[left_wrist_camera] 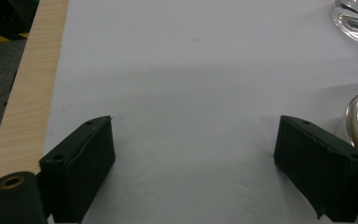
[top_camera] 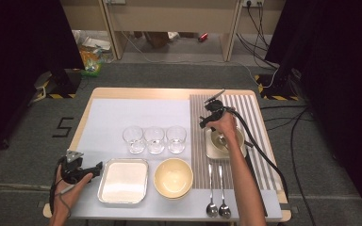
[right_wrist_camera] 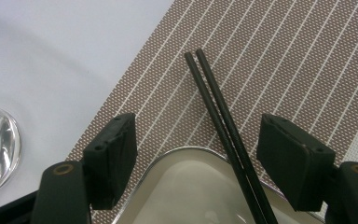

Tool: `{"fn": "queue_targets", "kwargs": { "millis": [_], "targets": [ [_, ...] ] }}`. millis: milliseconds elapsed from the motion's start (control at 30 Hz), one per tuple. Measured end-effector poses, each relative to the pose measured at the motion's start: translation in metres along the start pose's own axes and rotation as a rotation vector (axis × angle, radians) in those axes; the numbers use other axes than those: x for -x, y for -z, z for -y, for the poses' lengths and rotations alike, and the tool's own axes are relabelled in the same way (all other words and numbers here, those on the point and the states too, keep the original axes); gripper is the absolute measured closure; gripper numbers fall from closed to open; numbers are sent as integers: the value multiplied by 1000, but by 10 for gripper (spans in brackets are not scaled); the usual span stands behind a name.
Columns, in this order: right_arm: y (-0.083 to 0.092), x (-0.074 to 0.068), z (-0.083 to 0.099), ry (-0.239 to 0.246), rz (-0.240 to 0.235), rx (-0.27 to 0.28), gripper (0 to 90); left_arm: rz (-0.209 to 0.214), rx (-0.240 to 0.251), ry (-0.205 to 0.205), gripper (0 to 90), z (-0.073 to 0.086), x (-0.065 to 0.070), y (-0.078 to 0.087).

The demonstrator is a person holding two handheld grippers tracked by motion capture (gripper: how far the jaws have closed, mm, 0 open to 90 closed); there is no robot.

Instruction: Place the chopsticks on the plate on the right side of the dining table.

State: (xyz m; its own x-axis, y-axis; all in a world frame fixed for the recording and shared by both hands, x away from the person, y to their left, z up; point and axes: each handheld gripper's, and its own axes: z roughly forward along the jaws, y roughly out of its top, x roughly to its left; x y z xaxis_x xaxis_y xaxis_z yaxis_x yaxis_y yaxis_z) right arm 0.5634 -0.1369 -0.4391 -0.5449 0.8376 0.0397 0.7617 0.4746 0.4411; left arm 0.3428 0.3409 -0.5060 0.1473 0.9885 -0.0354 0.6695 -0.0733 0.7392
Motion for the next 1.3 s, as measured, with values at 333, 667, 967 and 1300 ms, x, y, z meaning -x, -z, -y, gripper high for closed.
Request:
{"fn": "queue_targets", "kwargs": {
  "millis": [333, 667, 967, 1300],
  "targets": [
    [-1, -2, 1, 14, -13, -30, 316, 0, -2, 1, 115, 0, 0, 0],
    [-1, -6, 3, 40, -41, -40, 340, 0, -1, 2, 115, 0, 0, 0],
    [2, -9, 5, 63, -59, -54, 345, 0, -2, 2, 115, 0, 0, 0],
    [5, -14, 7, 74, -70, -63, 348, -1, -1, 2, 114, 0, 0, 0]
  ]
}}
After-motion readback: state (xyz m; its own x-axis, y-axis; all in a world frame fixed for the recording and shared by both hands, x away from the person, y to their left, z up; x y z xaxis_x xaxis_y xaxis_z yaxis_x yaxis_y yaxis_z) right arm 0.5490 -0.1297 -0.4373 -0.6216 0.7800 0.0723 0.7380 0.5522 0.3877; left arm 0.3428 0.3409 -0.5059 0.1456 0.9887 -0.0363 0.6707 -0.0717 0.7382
